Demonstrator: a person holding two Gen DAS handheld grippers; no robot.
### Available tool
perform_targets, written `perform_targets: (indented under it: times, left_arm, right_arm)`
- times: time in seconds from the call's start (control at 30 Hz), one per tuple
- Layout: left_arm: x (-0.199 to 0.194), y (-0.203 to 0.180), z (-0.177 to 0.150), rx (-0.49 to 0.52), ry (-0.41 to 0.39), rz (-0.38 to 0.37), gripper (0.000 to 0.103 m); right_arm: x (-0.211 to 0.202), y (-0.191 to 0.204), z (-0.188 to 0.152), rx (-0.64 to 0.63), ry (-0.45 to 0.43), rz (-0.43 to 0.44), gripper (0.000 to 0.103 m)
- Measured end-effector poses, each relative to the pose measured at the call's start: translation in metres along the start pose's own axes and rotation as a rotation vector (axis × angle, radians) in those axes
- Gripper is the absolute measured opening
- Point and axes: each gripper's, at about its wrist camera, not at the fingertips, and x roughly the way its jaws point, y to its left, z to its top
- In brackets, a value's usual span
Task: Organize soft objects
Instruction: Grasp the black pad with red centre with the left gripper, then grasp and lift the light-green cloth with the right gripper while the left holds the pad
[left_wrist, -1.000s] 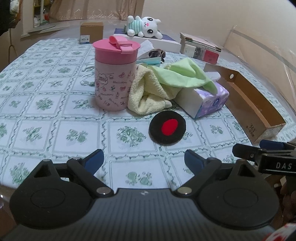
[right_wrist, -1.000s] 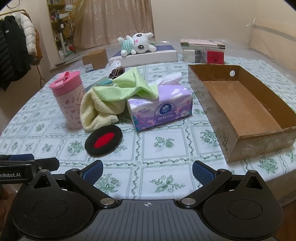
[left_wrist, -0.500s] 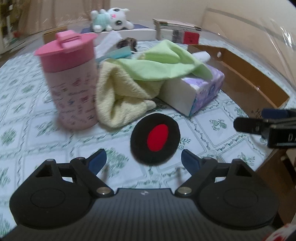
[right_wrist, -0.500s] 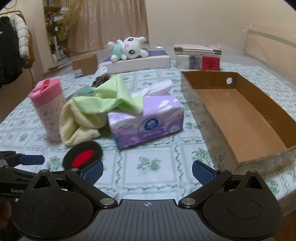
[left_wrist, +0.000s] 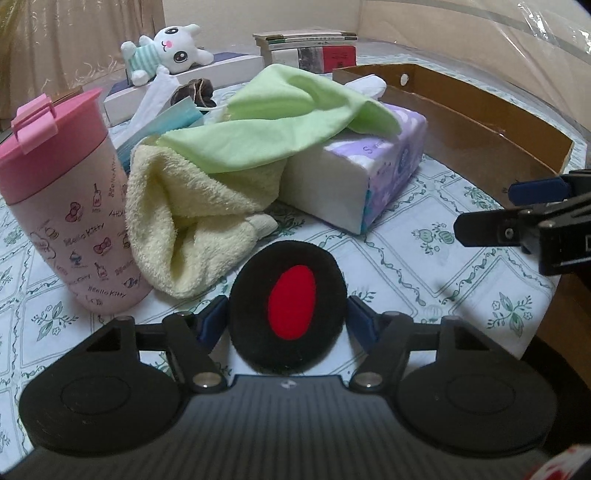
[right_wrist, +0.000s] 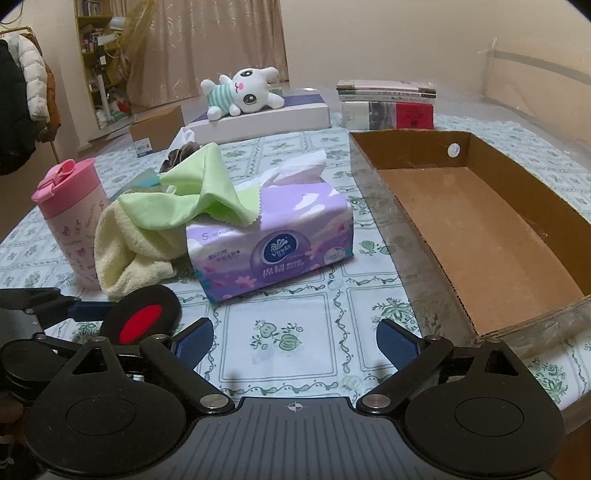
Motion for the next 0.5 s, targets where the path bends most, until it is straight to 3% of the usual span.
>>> perform_targets:
  times: [0.27, 0.5]
  left_arm:
    - [-0.015, 0.007, -0.004, -0.047, -0.008, 0.021, 0.061]
    - [-0.042, 0.028, -0.004, -0.132, -0.048, 0.068, 0.061]
  right_arm:
    - [-0.006, 0.010, 0.008, -0.050, -0.037, 0.038, 0.093]
    - [0.001, 0.033, 0.035, -0.204, -0.112, 0.080, 0.084]
